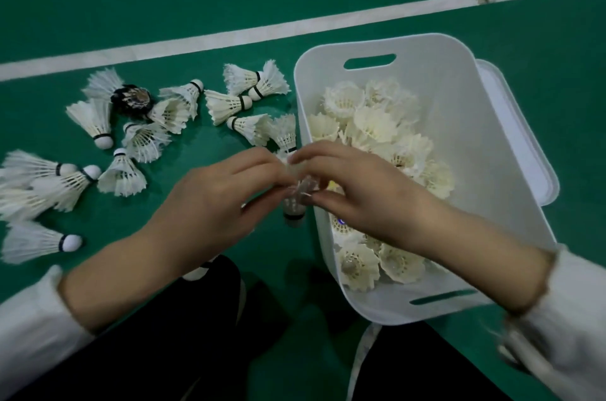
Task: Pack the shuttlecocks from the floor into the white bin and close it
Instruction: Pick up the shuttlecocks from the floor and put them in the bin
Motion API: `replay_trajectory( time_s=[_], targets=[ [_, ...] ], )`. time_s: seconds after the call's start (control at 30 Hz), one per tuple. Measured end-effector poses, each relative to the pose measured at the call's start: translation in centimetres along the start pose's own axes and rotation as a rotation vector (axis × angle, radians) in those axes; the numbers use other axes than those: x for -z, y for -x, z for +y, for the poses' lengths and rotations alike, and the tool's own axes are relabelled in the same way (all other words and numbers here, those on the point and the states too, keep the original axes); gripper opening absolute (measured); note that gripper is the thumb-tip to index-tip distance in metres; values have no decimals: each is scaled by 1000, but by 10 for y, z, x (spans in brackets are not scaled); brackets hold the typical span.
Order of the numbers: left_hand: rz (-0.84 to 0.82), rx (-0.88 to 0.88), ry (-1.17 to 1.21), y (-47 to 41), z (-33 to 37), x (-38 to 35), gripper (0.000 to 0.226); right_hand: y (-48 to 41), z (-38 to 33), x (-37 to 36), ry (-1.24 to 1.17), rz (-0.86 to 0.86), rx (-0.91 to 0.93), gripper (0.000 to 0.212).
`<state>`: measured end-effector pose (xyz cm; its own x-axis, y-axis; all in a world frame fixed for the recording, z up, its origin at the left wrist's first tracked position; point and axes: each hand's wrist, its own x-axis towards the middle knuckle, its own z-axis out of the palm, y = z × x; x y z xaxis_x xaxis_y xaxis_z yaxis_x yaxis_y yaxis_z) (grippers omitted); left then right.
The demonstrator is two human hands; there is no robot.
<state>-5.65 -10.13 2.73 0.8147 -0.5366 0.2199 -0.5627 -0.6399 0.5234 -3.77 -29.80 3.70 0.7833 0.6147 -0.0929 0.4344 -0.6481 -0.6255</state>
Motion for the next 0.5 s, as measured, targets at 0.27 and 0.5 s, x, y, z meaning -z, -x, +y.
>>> replay_trajectory(
  time_s=[0.27,0.5],
  targets=[
    [50,510,91,5,-22,4,41,11,10,23,-346,472,-293,6],
    [-608,770,-88,28,-51,-21,43,8,43,-2,-58,324,-336,7]
  ],
)
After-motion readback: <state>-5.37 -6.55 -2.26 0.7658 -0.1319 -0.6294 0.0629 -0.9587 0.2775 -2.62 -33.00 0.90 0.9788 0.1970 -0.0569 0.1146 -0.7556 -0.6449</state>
